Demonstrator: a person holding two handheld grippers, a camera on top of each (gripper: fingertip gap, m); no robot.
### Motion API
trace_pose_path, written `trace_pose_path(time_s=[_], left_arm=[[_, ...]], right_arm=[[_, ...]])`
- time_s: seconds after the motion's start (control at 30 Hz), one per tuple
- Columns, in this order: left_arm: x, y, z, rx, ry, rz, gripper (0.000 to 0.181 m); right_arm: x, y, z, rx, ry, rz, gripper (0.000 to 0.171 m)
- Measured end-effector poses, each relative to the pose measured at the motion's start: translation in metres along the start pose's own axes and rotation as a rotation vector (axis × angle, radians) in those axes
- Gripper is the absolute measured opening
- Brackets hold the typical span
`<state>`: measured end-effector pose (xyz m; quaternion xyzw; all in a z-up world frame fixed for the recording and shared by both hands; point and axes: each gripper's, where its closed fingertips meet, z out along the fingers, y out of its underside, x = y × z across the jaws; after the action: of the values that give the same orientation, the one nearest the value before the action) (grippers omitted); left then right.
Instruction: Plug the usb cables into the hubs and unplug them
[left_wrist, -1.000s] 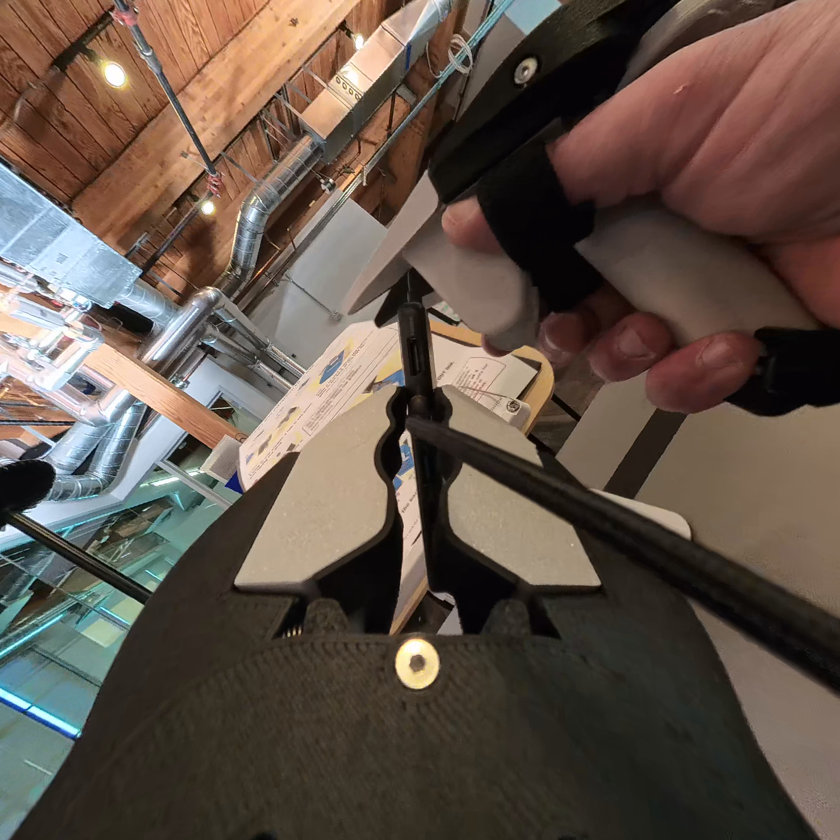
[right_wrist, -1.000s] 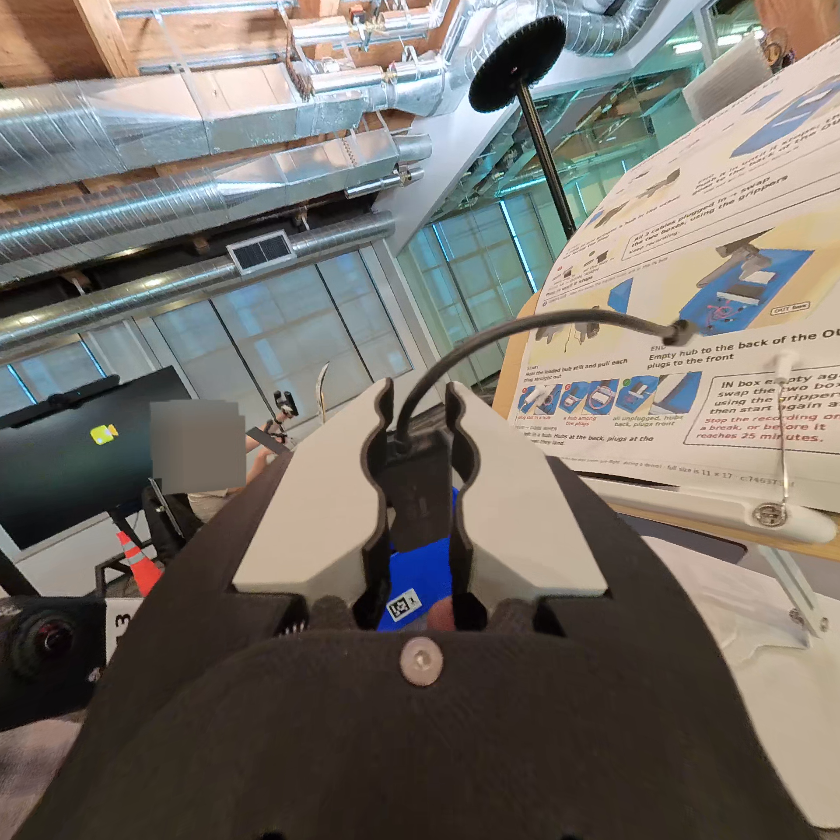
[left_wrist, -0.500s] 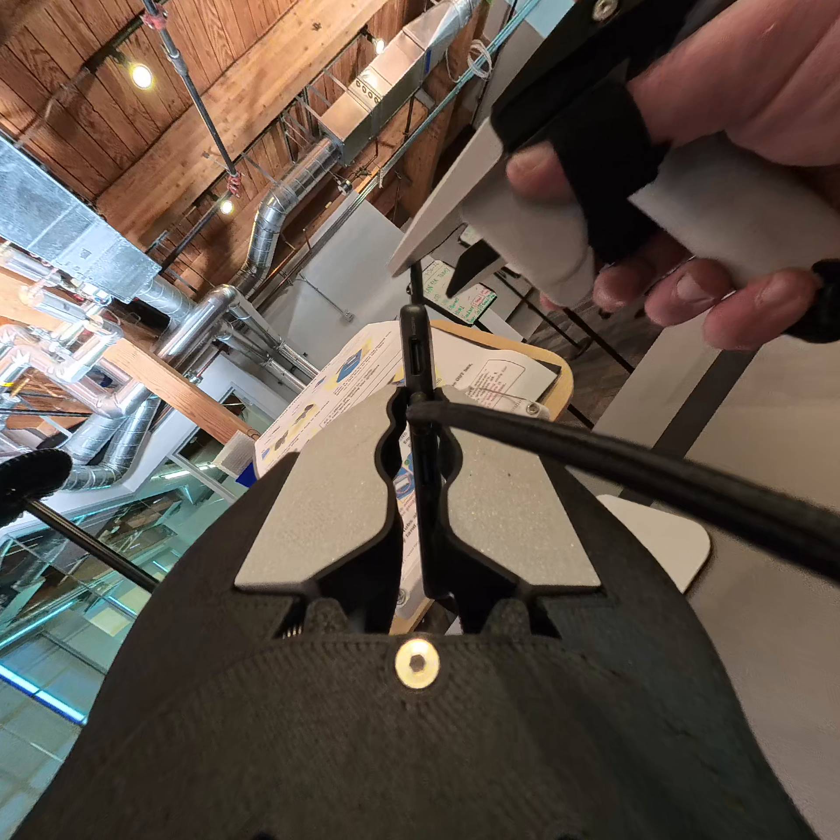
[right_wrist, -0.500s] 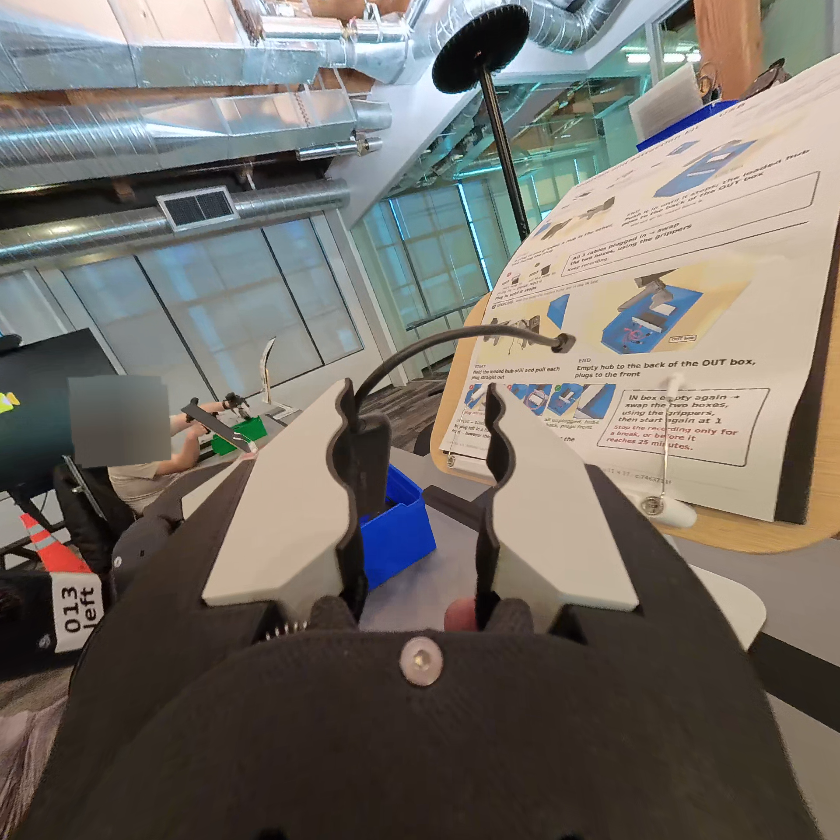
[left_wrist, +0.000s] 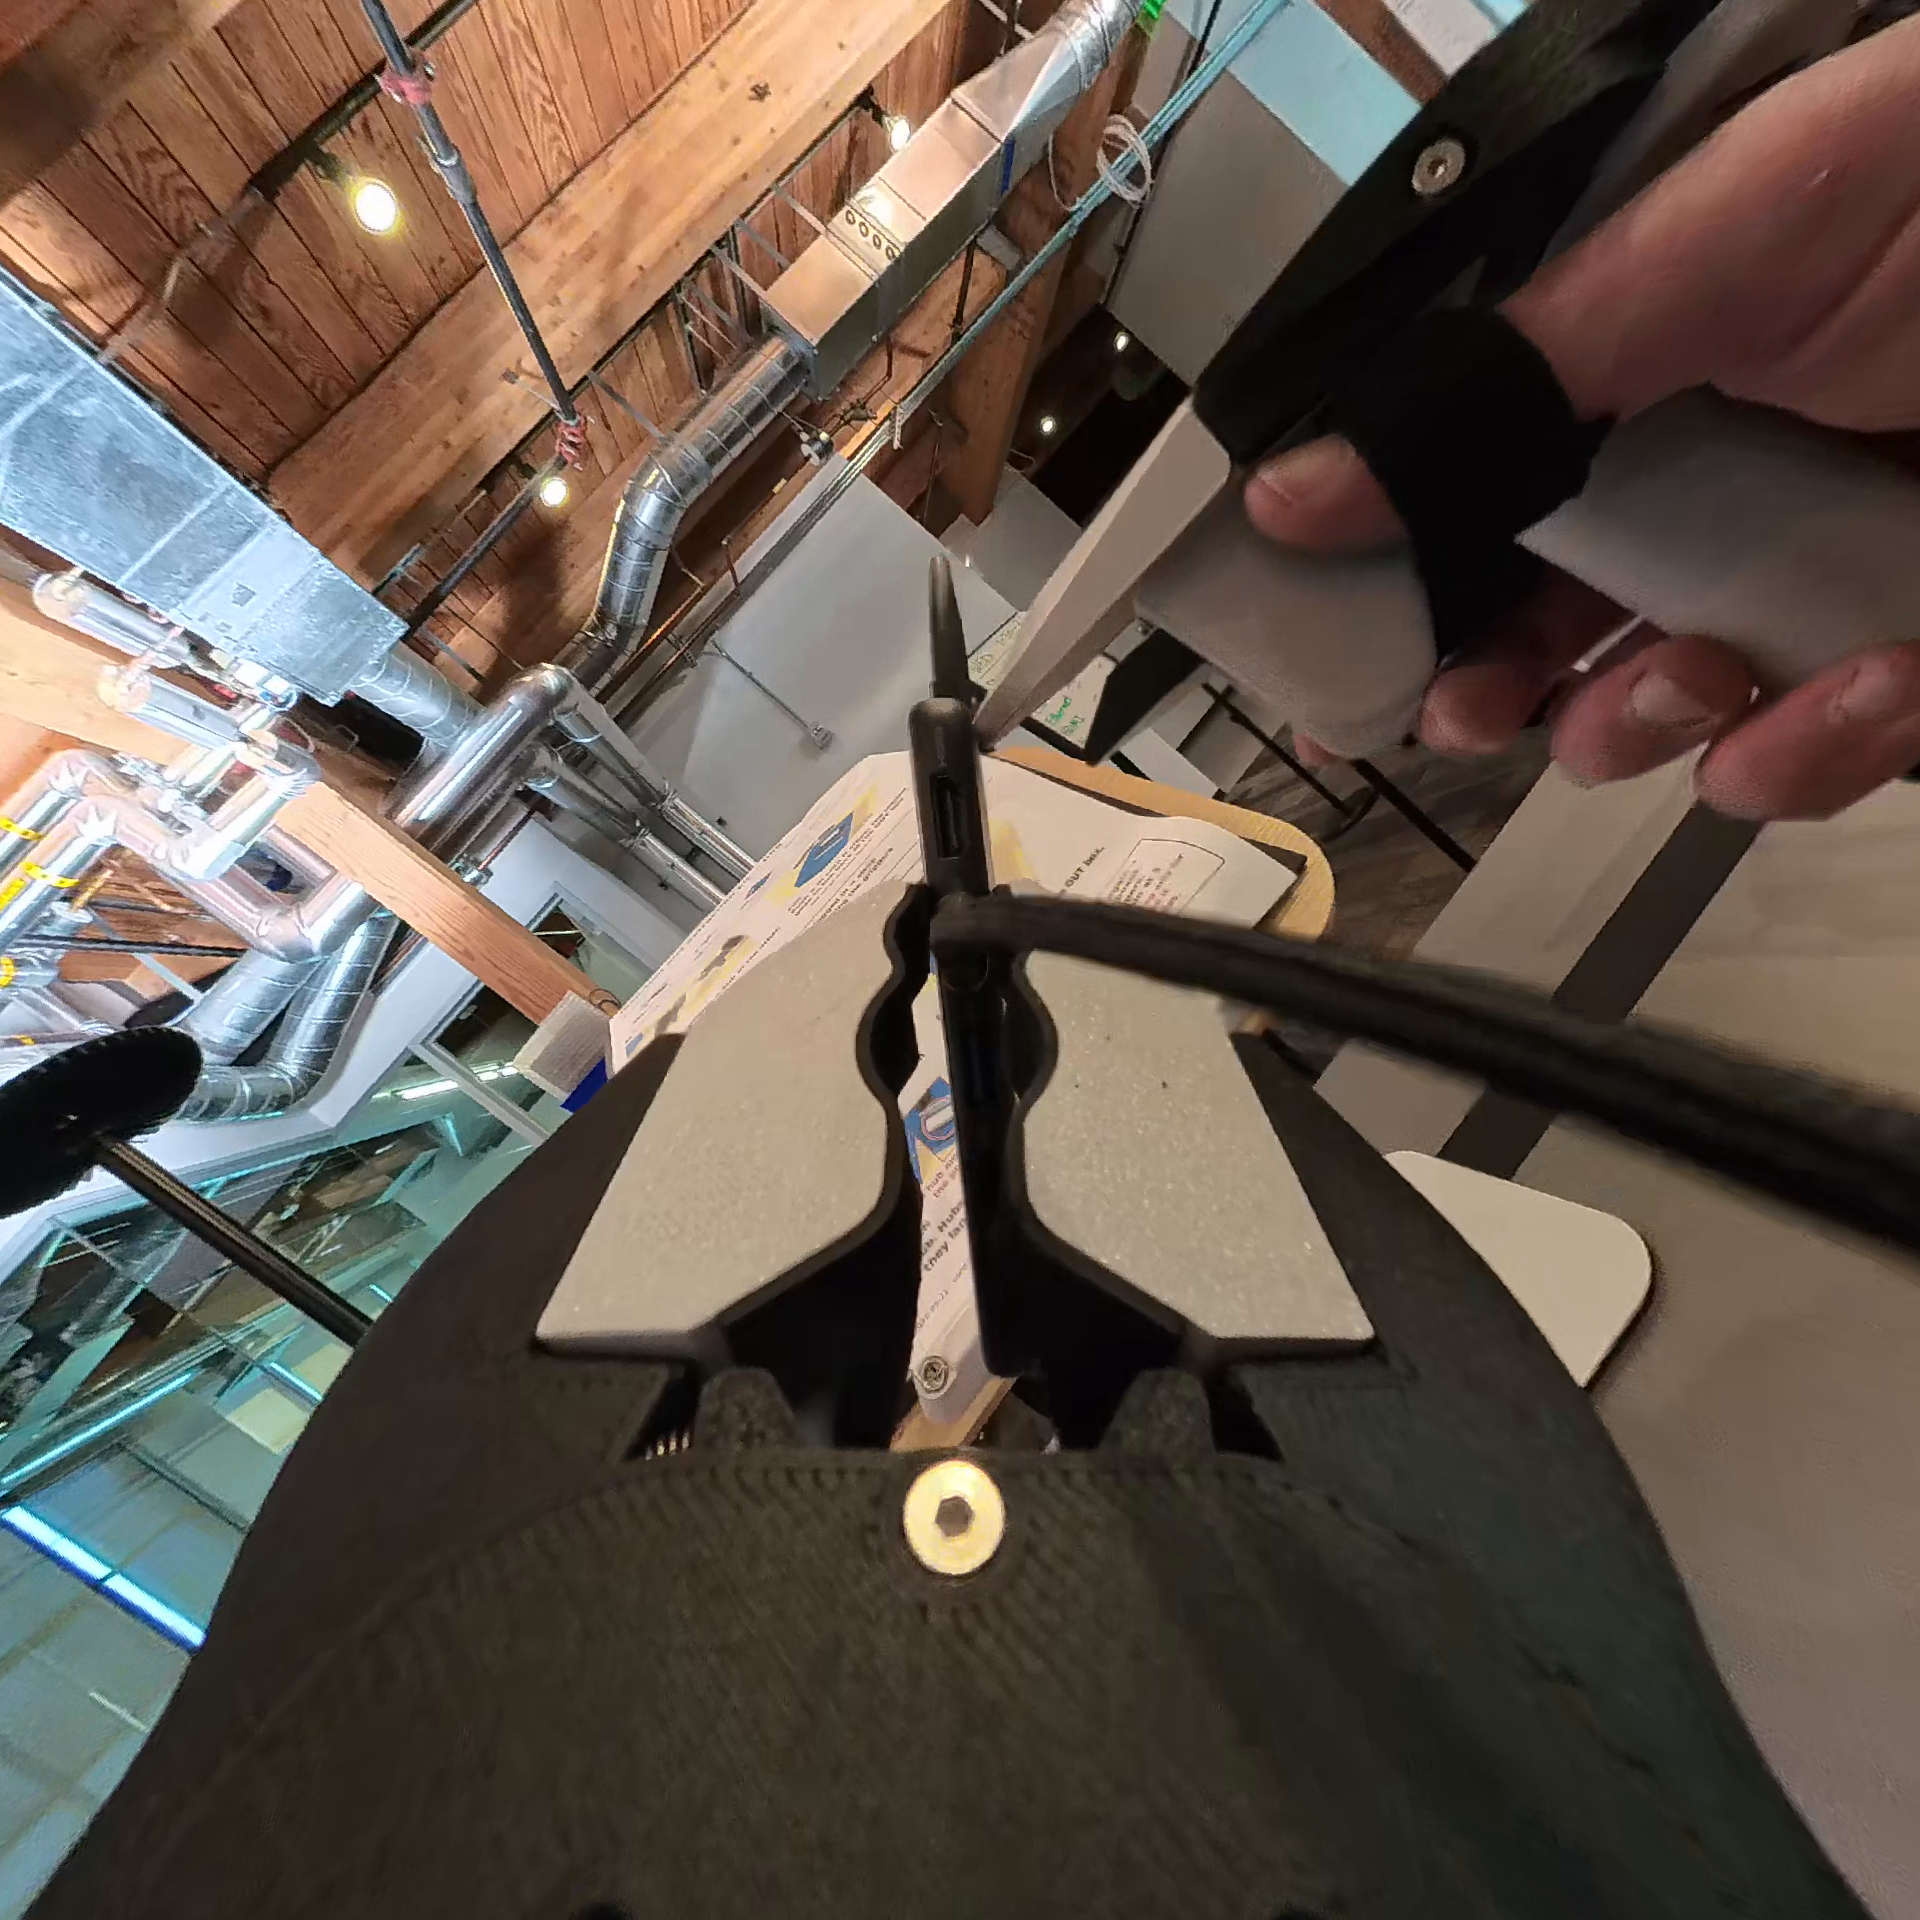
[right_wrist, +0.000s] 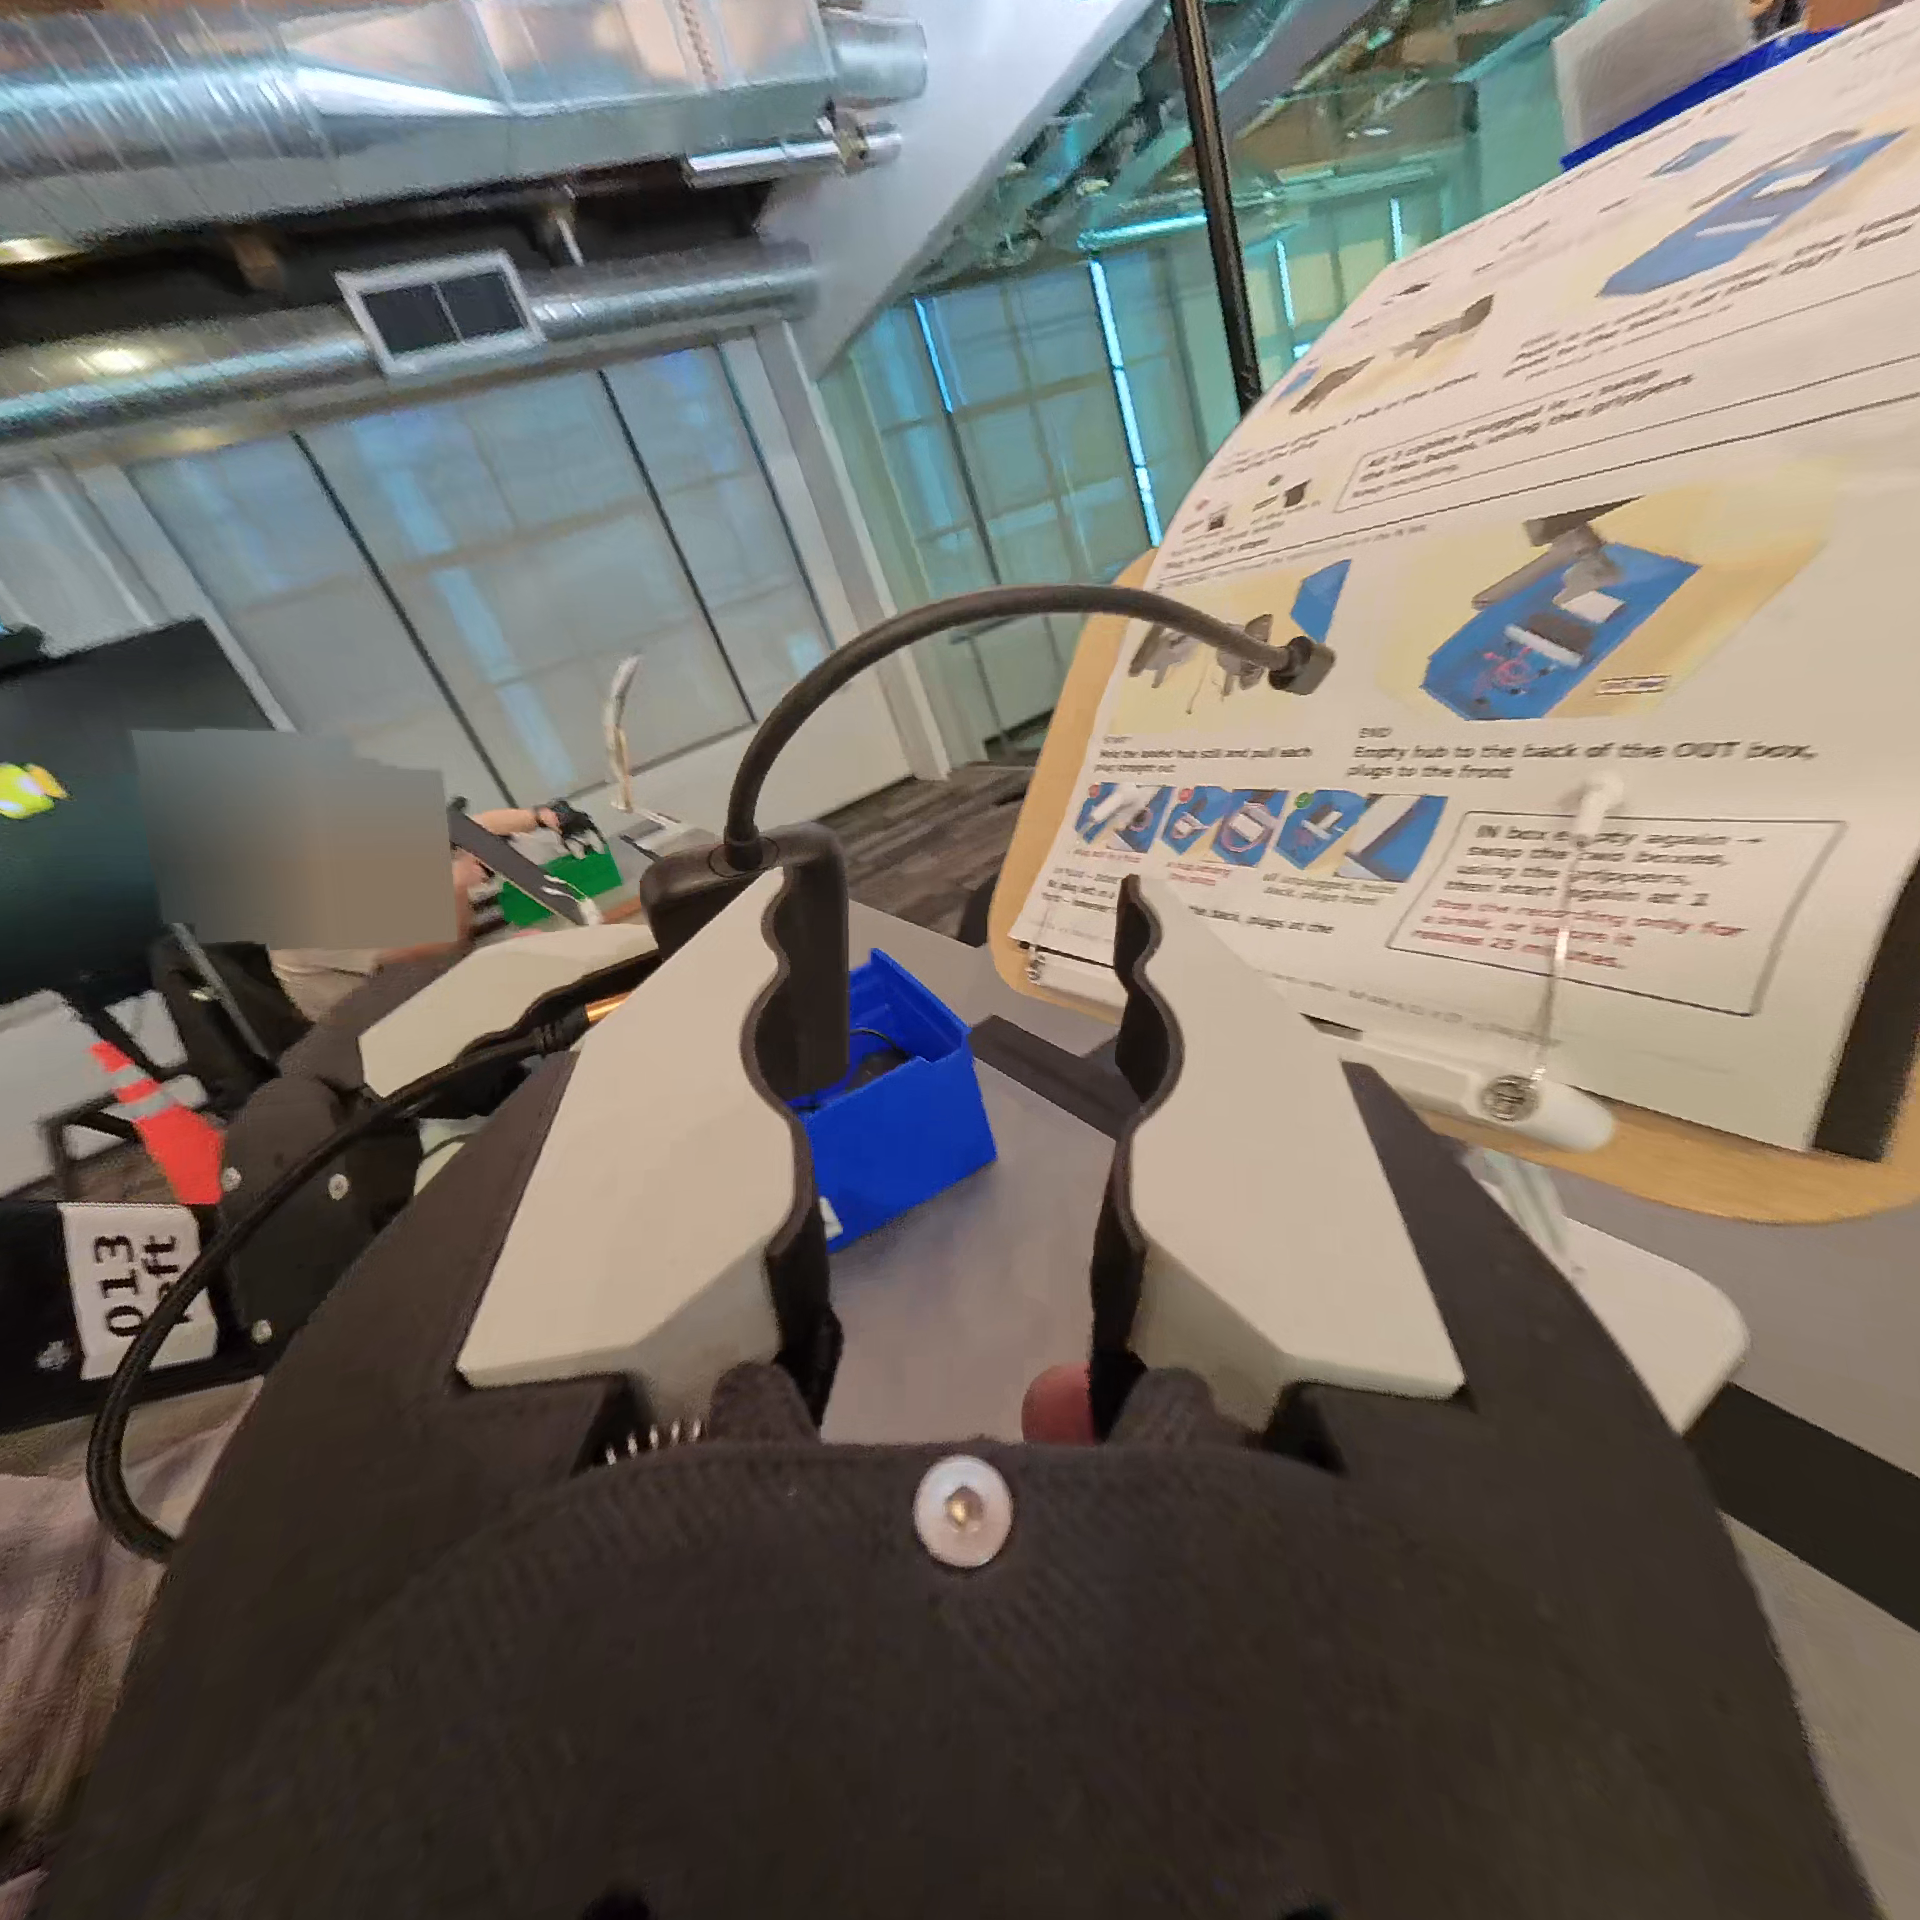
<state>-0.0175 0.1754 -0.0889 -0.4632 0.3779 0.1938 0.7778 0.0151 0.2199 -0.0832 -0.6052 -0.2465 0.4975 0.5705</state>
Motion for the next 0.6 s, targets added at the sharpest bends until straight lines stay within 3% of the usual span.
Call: trace_pose_path(time_s=[0.17,0.33,0.43,0.6], left_arm=[[-0.004,0.001,0.000,0.001,0.011,-0.035,0.011],[0.004,-0.005,0.000,0.030,0.058,-0.077,0.011],[0.012,-0.012,-0.002,0.062,0.112,-0.100,0.011],[0.014,-0.013,-0.001,0.067,0.128,-0.151,0.011]], right_arm=[[-0.025,-0.001,0.000,0.054,-0.237,0.104,0.065],[-0.038,0.007,0.010,0.060,-0.265,-0.001,0.076],[-0.045,-0.001,0.010,0.146,-0.290,-0.002,0.058],[-0.045,-0.002,0.008,0.168,-0.309,0.014,0.042]])
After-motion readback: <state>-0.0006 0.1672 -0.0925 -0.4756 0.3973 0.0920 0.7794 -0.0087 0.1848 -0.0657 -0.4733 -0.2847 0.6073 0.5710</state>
